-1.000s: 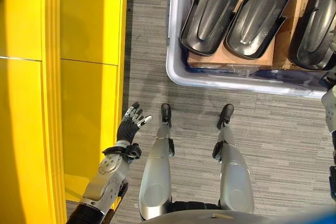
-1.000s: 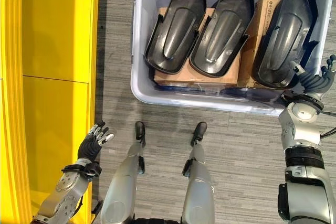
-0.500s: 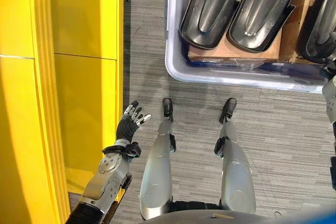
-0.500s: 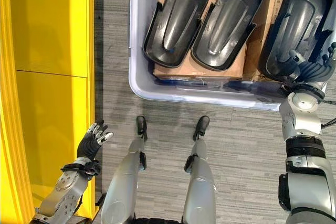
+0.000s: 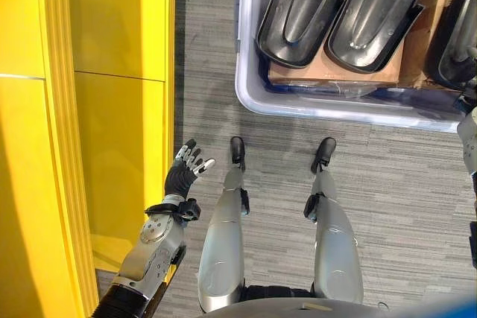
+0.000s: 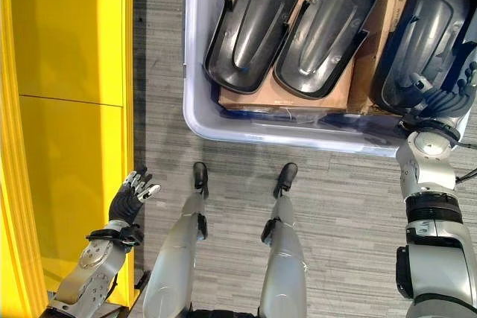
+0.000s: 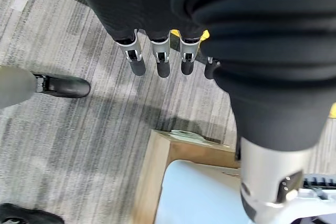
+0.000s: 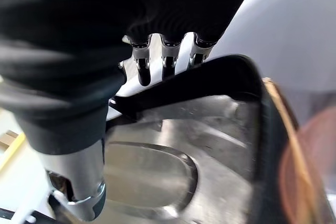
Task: Move parts from the plastic box to the shelf.
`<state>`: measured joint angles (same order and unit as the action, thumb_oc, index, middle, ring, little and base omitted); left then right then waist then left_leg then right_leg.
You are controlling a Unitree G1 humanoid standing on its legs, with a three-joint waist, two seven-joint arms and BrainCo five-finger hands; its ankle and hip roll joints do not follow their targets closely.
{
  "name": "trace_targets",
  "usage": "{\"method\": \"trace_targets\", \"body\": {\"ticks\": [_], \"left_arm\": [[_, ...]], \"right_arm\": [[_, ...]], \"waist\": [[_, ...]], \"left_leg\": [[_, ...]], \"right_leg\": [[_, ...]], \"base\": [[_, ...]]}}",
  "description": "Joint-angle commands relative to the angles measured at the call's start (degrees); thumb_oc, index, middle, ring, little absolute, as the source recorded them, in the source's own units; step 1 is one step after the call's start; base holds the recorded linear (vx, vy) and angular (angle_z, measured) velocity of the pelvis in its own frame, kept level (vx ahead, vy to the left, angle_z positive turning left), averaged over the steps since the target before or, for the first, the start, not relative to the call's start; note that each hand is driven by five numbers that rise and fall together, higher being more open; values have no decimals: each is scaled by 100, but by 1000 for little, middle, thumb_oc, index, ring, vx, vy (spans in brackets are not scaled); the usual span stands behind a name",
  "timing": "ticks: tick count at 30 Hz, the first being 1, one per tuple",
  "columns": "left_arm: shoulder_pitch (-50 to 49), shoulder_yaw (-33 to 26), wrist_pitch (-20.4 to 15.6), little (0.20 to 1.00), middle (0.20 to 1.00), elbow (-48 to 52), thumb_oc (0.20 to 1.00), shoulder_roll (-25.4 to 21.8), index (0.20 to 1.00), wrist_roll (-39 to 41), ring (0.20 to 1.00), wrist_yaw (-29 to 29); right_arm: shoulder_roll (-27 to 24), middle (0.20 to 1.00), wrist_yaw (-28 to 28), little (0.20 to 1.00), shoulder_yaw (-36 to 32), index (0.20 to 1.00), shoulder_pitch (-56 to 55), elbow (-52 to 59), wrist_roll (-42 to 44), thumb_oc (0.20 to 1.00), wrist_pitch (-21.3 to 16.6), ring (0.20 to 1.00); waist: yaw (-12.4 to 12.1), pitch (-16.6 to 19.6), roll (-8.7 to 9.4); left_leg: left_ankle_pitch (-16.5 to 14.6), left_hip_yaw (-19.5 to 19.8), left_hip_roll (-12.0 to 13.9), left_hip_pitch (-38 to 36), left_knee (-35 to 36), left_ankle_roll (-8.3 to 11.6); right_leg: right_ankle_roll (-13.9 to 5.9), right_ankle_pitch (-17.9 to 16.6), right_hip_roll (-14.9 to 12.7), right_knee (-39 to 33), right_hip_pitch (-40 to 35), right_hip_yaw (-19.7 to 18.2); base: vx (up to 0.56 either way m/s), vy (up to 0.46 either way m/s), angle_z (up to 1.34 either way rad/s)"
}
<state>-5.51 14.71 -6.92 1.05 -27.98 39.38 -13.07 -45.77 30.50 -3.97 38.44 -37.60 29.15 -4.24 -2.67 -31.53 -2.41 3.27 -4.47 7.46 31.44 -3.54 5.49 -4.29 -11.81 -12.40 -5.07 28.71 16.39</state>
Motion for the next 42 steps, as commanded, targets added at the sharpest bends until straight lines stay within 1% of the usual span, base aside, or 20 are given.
{"method": "trace_targets", "body": {"ticks": [1,10,29,35,42], "left_arm": [[-118,199,-190,1000,1000,312,1000,-184,1000,66,1000,-73],[-90,220,-199,1000,1000,326,1000,-213,1000,50,1000,-119],[-88,224,-246,1000,1000,347,1000,-299,1000,28,1000,-161],[-176,193,-266,1000,1000,375,1000,-349,1000,25,1000,-150],[-217,154,-267,1000,1000,397,1000,-359,1000,41,1000,-143]], "right_arm": [[-507,1000,213,1000,28,1000,275,-311,98,1000,-305,1000],[-497,1000,286,1000,-32,1000,190,-340,67,1000,-282,1000],[-645,1000,432,1000,-135,1000,98,-341,-2,1000,-292,1000],[-743,1000,388,1000,-145,1000,60,-294,-36,1000,-278,1000],[-738,1000,338,1000,-115,1000,-31,-156,-103,1000,-259,1000]], "waist": [[99,174,-127],[140,174,-153],[211,174,-203],[219,174,-259],[229,174,-315]], "left_leg": [[113,250,469,-120,23,415],[121,197,492,-60,34,441],[137,128,526,-43,73,464],[163,89,530,-40,107,479],[202,44,582,-61,177,499]], "right_leg": [[-678,974,-781,1534,319,-660],[-669,1023,-775,1609,438,-673],[-673,1106,-735,1777,639,-736],[-663,1162,-722,1908,762,-774],[-645,1228,-690,2085,956,-832]], "base": [[5,-16,9],[1,-6,3],[0,-1,0],[0,0,0],[3,-21,-4]]}}
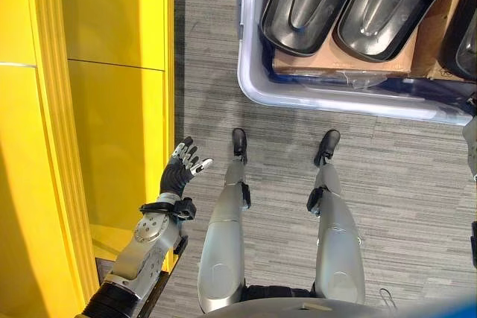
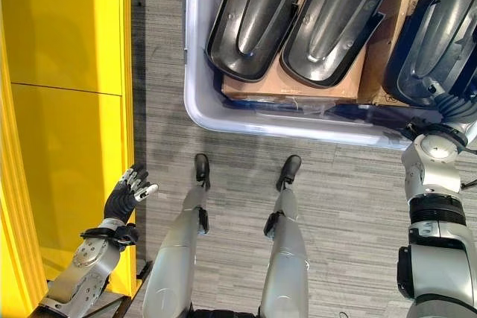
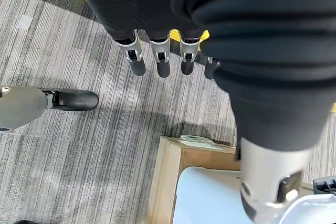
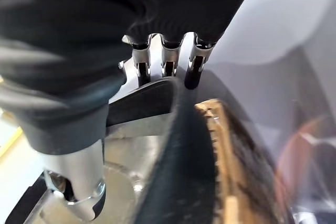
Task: Move parts from the plastic box to the shelf.
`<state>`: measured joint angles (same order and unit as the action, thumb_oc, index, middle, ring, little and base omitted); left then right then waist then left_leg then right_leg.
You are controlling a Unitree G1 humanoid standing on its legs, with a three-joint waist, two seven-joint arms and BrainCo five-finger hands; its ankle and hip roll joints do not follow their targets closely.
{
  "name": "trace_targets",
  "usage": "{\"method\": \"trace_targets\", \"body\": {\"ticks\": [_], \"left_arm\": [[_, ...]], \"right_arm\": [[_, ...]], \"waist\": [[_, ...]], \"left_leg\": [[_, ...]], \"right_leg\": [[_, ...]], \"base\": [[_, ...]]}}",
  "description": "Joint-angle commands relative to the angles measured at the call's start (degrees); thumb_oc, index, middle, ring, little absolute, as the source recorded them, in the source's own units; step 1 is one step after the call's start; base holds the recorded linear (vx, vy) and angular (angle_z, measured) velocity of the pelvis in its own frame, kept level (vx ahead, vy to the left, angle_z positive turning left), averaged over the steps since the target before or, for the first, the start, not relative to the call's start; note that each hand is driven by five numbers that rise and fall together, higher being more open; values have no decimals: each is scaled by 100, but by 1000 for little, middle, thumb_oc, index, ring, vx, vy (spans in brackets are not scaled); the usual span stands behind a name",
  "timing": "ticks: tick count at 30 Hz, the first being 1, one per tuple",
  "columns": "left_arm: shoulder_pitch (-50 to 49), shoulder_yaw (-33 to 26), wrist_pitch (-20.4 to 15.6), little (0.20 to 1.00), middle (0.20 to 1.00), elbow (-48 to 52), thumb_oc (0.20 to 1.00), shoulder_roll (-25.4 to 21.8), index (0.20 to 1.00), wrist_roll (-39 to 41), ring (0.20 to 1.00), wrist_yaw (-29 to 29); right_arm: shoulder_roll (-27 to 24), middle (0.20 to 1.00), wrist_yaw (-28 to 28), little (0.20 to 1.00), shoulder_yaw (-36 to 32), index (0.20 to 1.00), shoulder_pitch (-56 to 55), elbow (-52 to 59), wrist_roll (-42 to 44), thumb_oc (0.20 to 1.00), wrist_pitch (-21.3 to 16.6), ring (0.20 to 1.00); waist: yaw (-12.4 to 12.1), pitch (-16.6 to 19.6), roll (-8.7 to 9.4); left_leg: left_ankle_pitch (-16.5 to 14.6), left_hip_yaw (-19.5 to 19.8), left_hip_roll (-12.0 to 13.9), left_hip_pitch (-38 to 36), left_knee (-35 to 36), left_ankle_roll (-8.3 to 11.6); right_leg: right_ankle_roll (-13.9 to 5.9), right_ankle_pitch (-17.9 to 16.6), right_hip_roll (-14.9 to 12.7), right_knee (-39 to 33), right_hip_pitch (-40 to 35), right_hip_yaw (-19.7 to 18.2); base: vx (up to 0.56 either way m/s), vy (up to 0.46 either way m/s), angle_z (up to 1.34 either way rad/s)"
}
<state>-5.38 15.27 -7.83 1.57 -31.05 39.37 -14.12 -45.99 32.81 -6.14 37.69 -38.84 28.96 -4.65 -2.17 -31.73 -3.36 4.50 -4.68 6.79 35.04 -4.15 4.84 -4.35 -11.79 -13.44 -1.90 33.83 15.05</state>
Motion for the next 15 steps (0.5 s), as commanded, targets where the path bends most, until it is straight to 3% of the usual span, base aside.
{"method": "trace_targets", "body": {"ticks": [1,13,14,15], "left_arm": [[-230,96,-171,1000,1000,347,1000,-60,1000,40,1000,-36],[-351,112,-155,1000,1000,428,1000,-118,1000,41,1000,-50],[-342,134,-150,1000,1000,436,1000,-128,1000,51,1000,-45],[-342,134,-150,1000,1000,442,1000,-125,1000,61,1000,-41]], "right_arm": [[-722,1000,96,1000,106,1000,48,-37,-71,1000,-216,1000],[-768,1000,36,1000,334,1000,293,-273,-72,1000,-115,1000],[-764,627,-1,627,409,627,368,-329,-51,627,-99,627],[-772,200,-20,200,454,200,408,-375,-43,200,-91,200]], "waist": [[176,194,-224],[190,194,-309],[185,194,-307],[183,194,-306]], "left_leg": [[84,63,655,-430,255,566],[102,-23,700,-353,287,549],[106,-27,704,-355,292,551],[107,-29,704,-357,297,550]], "right_leg": [[-638,1232,-578,1778,461,-705],[-597,1392,-517,2196,934,-851],[-589,1402,-510,2222,963,-857],[-586,1406,-505,2242,977,-864]], "base": [[4,-34,-2],[2,-18,-3],[-6,-33,2],[0,0,0]]}}
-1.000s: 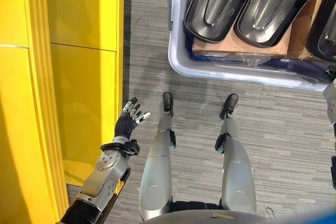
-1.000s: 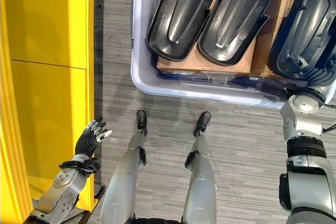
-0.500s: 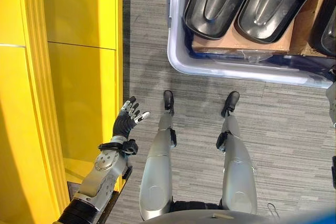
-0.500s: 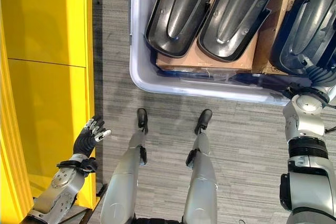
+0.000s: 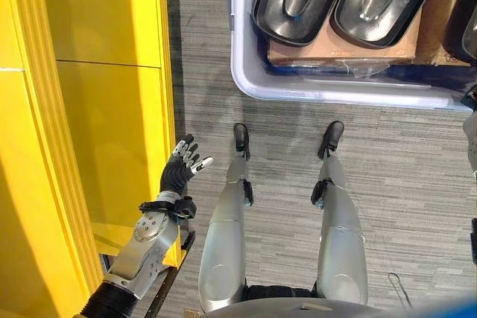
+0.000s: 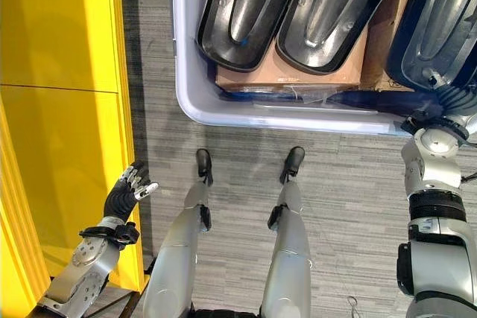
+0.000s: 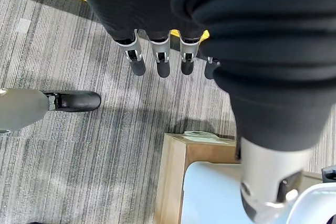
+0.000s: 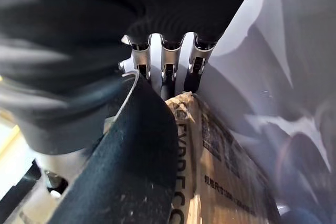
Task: Move parts from the plastic box to the shelf.
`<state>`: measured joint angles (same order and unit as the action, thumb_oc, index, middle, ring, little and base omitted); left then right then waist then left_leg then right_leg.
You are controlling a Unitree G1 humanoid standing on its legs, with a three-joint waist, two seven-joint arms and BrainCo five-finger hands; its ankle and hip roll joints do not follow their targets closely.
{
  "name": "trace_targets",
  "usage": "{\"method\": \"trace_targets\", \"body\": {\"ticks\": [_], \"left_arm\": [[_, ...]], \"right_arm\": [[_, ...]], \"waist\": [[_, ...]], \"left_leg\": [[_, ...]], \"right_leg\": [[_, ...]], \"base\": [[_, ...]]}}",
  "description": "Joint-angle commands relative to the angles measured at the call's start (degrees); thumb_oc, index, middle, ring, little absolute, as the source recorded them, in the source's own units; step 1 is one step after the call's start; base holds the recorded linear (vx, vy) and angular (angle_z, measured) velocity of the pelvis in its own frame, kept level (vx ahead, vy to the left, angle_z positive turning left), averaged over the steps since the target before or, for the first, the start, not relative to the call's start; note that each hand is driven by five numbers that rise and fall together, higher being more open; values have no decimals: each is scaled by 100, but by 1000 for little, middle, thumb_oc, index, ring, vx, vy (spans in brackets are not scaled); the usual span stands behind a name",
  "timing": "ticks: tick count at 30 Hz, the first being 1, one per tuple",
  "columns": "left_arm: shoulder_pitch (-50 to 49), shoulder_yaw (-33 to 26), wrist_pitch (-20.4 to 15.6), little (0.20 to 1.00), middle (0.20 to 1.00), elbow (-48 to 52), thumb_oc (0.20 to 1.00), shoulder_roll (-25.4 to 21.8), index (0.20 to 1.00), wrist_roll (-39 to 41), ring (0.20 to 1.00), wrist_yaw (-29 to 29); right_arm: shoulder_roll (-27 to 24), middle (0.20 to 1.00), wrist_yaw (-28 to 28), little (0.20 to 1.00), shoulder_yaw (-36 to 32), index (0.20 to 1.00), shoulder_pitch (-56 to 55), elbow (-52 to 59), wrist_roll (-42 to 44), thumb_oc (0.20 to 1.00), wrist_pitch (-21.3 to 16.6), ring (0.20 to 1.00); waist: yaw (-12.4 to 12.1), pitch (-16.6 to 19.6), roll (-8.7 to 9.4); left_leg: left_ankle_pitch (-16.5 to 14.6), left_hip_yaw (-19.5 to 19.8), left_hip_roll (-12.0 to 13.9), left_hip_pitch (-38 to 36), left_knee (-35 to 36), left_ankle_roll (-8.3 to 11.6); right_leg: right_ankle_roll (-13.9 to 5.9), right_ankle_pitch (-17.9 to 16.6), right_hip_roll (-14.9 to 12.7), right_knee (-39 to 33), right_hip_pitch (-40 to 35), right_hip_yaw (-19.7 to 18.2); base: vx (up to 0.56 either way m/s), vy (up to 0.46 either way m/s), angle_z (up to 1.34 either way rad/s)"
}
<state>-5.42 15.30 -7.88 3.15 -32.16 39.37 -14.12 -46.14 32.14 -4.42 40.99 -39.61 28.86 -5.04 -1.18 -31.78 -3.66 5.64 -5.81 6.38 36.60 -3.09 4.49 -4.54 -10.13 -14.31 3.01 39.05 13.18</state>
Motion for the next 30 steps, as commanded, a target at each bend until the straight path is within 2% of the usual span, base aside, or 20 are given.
{"method": "trace_targets", "body": {"ticks": [1,5,10,21,30], "left_arm": [[-346,128,-143,1000,1000,297,1000,-24,1000,70,1000,-36],[-362,144,-162,1000,1000,335,1000,-52,1000,114,1000,-40],[-340,149,-147,1000,1000,305,1000,-32,1000,129,1000,-62],[-276,58,-86,1000,1000,252,1000,-35,1000,104,1000,-7],[-221,-105,14,1000,1000,94,1000,49,1000,72,1000,104]], "right_arm": [[-829,200,-33,200,425,200,169,-359,-42,200,-7,200],[-940,200,-137,200,645,200,296,-304,-134,200,11,200],[-930,200,-88,200,590,200,222,-176,-128,200,-29,200],[-888,200,-72,200,255,200,-234,237,-57,200,-126,200],[-729,200,-112,200,-309,200,-837,1251,42,200,-371,200]], "waist": [[87,198,-268],[118,198,-225],[139,198,-176],[167,198,-31],[207,198,125]], "left_leg": [[0,70,749,-515,197,589],[0,58,762,-549,203,582],[1,70,770,-641,211,592],[-32,124,795,-976,191,612],[-83,146,810,-1524,189,654]], "right_leg": [[-562,1247,-406,1782,490,-692],[-556,1239,-391,1848,539,-699],[-566,1233,-392,1828,438,-673],[-587,1124,-363,1575,-116,-549],[-616,1001,-326,1166,-944,-440]], "base": [[0,0,0],[0,0,0],[0,0,0],[-12,-4,1],[-13,2,4]]}}
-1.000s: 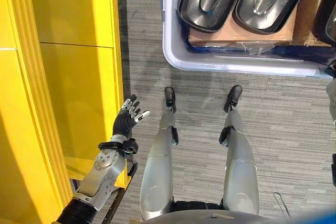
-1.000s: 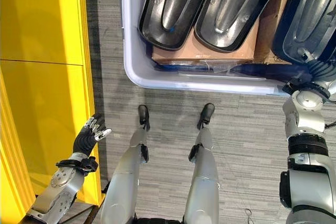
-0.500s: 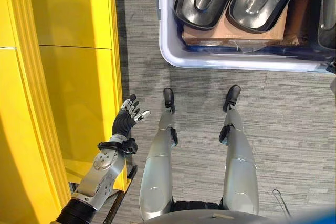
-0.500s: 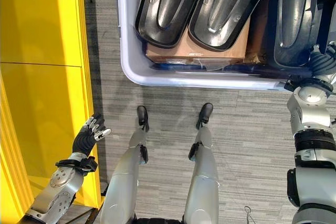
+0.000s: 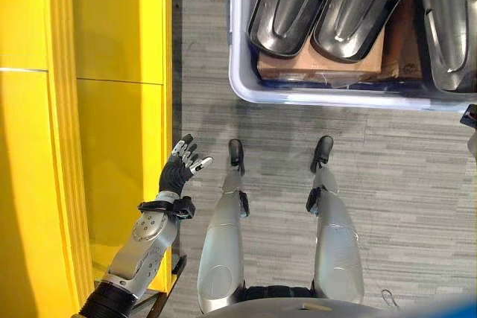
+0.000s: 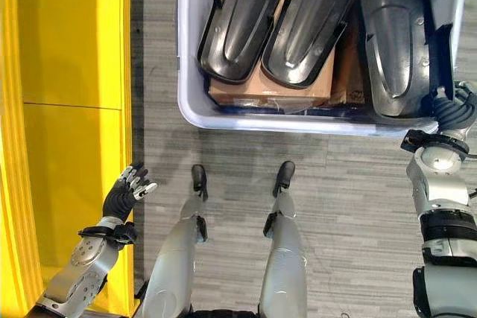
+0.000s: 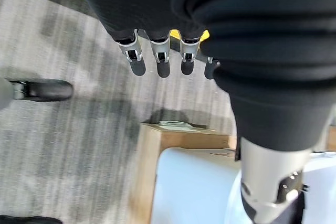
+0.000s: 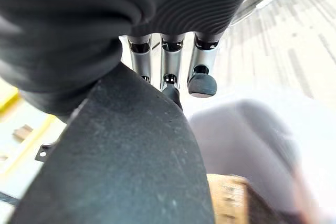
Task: Move parts from the plastic box to the shelf.
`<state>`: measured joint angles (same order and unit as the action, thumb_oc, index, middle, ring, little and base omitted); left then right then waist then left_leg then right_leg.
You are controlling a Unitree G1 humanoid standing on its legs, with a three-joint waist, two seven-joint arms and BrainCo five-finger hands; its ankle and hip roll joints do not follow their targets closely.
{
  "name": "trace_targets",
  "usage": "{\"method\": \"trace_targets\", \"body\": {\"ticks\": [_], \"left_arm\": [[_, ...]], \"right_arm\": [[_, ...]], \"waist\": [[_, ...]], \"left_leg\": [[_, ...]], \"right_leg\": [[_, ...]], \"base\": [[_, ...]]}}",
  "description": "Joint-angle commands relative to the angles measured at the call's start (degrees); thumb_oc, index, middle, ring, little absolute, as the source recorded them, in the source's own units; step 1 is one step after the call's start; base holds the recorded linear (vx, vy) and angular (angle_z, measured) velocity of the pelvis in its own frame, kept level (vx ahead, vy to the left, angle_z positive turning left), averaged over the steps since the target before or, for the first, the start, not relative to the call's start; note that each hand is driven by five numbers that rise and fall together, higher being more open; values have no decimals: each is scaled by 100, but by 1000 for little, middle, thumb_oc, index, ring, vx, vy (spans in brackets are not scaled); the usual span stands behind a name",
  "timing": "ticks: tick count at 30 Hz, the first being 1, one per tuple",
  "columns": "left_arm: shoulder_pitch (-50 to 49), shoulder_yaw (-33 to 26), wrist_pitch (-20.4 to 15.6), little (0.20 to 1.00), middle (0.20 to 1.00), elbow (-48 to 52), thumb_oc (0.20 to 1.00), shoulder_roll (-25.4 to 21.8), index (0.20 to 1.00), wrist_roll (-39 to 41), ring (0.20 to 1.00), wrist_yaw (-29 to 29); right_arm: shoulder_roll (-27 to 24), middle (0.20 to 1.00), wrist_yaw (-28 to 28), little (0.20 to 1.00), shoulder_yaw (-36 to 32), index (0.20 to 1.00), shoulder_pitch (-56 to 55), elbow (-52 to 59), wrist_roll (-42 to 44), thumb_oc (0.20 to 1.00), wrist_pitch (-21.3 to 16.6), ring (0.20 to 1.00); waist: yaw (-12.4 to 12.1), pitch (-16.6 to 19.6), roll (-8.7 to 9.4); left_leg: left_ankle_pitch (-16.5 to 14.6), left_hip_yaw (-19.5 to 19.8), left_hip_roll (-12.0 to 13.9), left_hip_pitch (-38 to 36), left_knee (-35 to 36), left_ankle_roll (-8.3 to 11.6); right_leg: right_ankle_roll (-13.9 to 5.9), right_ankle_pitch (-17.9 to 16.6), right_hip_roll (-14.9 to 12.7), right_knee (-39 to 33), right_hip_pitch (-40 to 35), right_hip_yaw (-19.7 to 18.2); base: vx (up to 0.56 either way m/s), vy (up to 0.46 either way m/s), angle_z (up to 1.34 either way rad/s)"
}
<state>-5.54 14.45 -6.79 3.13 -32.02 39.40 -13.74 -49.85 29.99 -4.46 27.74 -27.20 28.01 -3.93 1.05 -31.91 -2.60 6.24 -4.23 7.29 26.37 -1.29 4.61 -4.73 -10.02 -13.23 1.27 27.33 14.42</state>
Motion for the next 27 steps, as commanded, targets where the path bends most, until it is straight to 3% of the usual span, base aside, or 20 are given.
{"method": "trace_targets", "body": {"ticks": [1,6,16,21,27], "left_arm": [[-201,-64,-87,1000,1000,80,1000,50,1000,62,1000,91],[-184,-203,0,1000,1000,7,1000,68,1000,2,1000,196],[-280,-486,124,1000,1000,-199,1000,215,1000,-7,1000,434],[-355,-657,194,1000,1000,-289,1000,329,1000,-46,1000,521],[-505,-942,212,1000,1000,-446,1000,632,1000,-19,1000,559]], "right_arm": [[-358,200,66,200,-367,200,400,202,140,200,-522,200],[-139,200,-2,200,-746,200,-17,726,147,200,-649,200],[450,200,-623,200,-901,200,-892,2083,-135,200,-714,200],[685,200,-1057,200,-699,200,-1172,2530,-123,200,-691,200],[722,200,-1651,200,-417,200,-1363,2732,-33,200,-556,200]], "waist": [[9,211,49],[43,214,84],[120,719,210],[98,997,259],[-42,1312,296]], "left_leg": [[-148,-22,734,-604,17,659],[-179,-41,760,-985,30,683],[-250,-108,929,-1431,-17,710],[-254,-156,1088,-1750,36,728],[-272,-16,1268,-2062,-64,687]], "right_leg": [[-604,968,-437,1249,90,-551],[-636,880,-437,991,-405,-517],[-655,832,-376,684,-964,-493],[-639,989,-270,825,-1163,-459],[-553,1468,-166,1416,-1467,-356]], "base": [[0,0,0],[0,4,1],[7,-4,0],[35,-32,-7],[33,-58,0]]}}
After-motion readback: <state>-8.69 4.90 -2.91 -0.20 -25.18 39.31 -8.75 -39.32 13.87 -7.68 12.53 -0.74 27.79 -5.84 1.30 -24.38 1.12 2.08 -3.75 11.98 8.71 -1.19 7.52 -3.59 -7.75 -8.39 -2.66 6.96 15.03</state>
